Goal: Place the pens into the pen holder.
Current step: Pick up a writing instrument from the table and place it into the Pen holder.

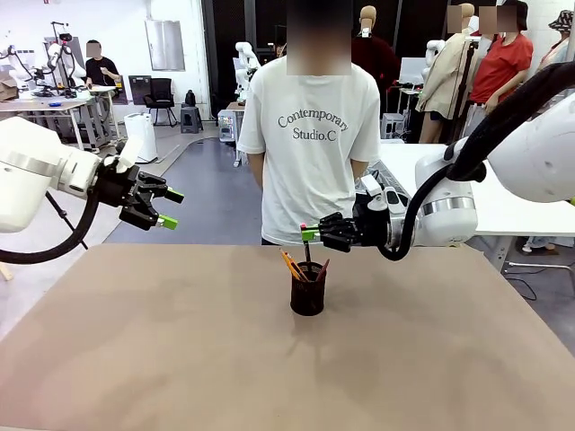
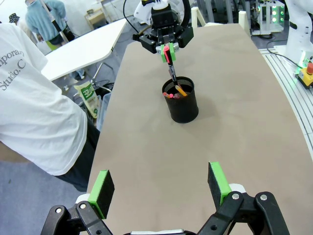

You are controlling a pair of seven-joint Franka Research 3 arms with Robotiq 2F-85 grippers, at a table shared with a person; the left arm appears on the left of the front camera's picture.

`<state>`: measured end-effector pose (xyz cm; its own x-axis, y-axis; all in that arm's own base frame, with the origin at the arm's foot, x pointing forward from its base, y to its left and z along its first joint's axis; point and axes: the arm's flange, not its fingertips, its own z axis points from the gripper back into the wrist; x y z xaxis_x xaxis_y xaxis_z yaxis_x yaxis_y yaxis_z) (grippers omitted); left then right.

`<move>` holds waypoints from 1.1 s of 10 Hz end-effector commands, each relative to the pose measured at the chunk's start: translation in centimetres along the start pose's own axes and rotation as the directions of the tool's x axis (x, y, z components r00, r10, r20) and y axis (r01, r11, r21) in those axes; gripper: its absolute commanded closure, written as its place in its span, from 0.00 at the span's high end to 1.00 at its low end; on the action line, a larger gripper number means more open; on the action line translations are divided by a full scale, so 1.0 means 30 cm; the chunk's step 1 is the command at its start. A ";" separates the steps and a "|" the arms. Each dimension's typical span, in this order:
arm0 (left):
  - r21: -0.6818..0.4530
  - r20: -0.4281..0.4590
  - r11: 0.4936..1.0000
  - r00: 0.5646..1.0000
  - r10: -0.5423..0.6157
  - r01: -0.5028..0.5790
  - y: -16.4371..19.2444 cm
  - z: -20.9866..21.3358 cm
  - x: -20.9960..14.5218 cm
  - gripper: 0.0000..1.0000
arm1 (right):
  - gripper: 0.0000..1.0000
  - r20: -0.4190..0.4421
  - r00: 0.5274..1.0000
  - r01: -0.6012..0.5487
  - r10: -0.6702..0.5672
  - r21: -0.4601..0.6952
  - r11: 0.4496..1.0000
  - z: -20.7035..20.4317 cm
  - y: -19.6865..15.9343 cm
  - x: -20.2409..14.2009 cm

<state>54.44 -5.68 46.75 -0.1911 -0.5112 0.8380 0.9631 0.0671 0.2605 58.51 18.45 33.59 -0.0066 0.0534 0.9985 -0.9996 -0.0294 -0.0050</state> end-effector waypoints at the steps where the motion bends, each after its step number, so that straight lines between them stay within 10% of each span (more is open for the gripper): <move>1: 0.004 0.006 1.000 1.000 -0.008 0.008 0.000 0.003 0.000 1.00 | 0.00 0.005 1.000 -0.008 0.008 0.003 1.000 0.000 0.001 0.016; 7: 0.004 0.006 1.000 1.000 -0.008 0.008 0.000 0.003 0.000 1.00 | 0.00 -0.004 1.000 0.008 -0.008 0.026 1.000 0.059 0.012 -0.037; 11: 0.004 0.006 1.000 1.000 -0.008 0.008 0.000 0.003 0.000 1.00 | 0.78 -0.001 1.000 0.027 -0.026 0.040 0.999 0.064 0.012 -0.033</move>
<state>54.44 -5.68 46.75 -0.1911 -0.5112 0.8380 0.9631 0.0671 0.2605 58.44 16.67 32.57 0.0101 0.0543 0.9985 -0.9985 -0.0540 0.0130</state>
